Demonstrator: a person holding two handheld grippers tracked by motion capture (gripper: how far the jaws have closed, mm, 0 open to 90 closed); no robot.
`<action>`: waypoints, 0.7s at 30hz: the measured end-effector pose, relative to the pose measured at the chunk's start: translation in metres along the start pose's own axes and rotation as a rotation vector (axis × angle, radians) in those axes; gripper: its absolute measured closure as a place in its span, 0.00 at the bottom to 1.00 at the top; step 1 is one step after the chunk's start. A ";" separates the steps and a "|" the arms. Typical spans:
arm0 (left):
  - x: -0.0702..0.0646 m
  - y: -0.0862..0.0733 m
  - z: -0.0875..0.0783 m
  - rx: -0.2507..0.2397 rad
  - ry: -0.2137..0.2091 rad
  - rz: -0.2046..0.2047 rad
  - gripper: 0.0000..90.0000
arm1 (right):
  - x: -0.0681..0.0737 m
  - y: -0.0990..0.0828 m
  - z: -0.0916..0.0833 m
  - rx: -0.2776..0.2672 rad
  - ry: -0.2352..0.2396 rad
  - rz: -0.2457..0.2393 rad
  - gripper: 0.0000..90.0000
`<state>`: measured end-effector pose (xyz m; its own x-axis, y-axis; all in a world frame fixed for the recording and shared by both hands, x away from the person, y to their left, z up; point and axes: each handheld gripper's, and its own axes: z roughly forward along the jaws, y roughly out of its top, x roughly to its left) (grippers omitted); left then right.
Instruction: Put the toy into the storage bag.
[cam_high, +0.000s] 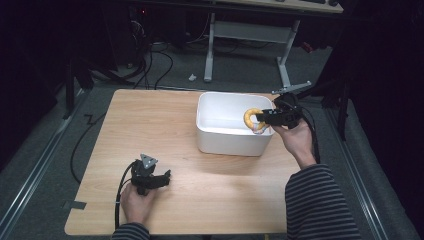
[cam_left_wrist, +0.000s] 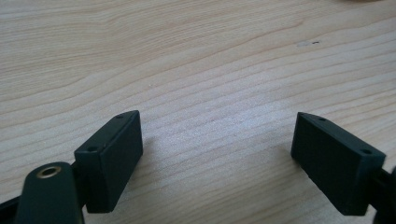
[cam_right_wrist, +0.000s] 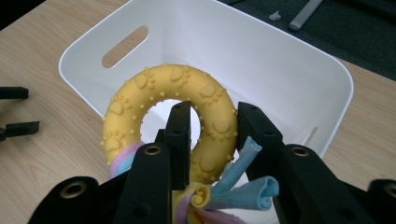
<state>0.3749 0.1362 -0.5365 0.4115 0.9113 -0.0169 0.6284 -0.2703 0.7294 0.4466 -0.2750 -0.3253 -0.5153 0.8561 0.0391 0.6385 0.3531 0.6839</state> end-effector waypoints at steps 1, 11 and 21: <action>0.000 0.000 0.000 0.000 0.000 0.000 0.19 | -0.001 0.000 0.001 -0.001 0.000 0.007 0.74; 0.000 0.000 0.000 0.000 0.000 0.000 0.19 | -0.010 0.005 0.021 0.015 -0.027 0.051 0.74; 0.000 0.000 0.000 -0.002 0.003 -0.003 0.19 | -0.012 0.008 0.041 0.031 -0.038 0.070 0.74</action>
<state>0.3751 0.1362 -0.5366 0.4080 0.9128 -0.0169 0.6282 -0.2672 0.7307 0.4812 -0.2669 -0.3502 -0.4475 0.8924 0.0577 0.6898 0.3034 0.6574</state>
